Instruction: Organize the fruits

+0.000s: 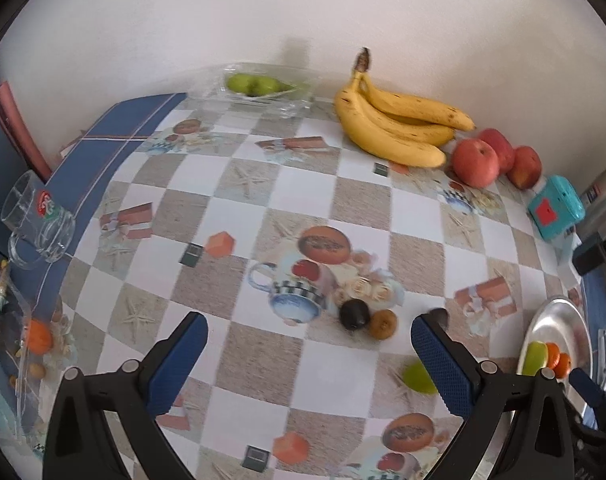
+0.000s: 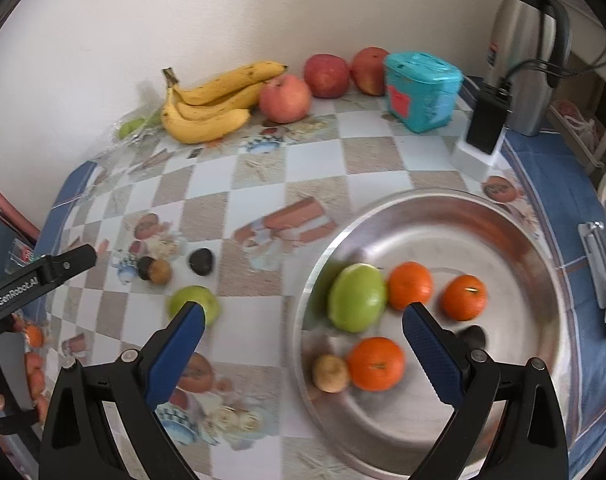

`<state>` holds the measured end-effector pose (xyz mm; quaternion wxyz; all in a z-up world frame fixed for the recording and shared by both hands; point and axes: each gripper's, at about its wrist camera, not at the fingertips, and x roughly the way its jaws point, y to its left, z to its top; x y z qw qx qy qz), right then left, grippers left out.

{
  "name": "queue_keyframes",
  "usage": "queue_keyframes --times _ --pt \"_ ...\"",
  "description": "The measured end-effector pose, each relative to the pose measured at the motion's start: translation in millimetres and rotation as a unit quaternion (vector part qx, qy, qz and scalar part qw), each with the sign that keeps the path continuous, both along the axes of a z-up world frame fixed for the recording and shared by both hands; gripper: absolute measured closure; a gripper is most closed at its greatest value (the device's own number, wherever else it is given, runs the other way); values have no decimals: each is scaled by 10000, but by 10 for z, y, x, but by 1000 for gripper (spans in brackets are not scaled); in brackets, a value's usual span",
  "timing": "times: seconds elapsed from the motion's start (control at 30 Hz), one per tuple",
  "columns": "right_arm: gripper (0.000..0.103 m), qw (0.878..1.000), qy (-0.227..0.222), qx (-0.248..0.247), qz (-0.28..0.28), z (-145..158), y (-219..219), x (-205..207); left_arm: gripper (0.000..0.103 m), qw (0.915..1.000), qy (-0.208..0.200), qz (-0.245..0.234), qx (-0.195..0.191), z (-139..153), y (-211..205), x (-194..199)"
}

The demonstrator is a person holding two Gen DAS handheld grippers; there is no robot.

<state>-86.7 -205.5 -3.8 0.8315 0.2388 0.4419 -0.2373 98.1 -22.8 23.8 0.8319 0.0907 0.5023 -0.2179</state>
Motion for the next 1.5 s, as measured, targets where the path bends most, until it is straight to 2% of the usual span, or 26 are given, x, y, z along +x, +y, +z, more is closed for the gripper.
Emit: queue_keyframes --times 0.4,0.6,0.87,1.07,1.13,1.33,1.4,1.5 --pt "4 9987 111 -34 502 -44 436 467 0 9997 104 159 -168 -80 245 220" --pt "4 9975 226 -35 664 -121 564 610 0 9991 300 12 -315 -133 234 267" --pt "4 9962 400 -3 778 -255 648 756 0 9982 362 -338 -345 -206 94 263" --pt "4 9950 557 -3 824 -366 666 821 2 9976 458 -380 -358 -312 25 273" --pt "4 9946 572 31 860 -407 671 843 11 9966 573 -394 -450 -365 4 290" --pt "4 9934 691 -26 913 -518 678 906 31 9923 940 -405 -702 -508 -97 327" --pt "4 9931 731 -62 916 -543 677 922 33 9910 1032 -451 -717 -556 -143 308" --pt "4 9926 784 -69 924 -592 665 955 45 9888 1178 -451 -803 -624 -181 297"
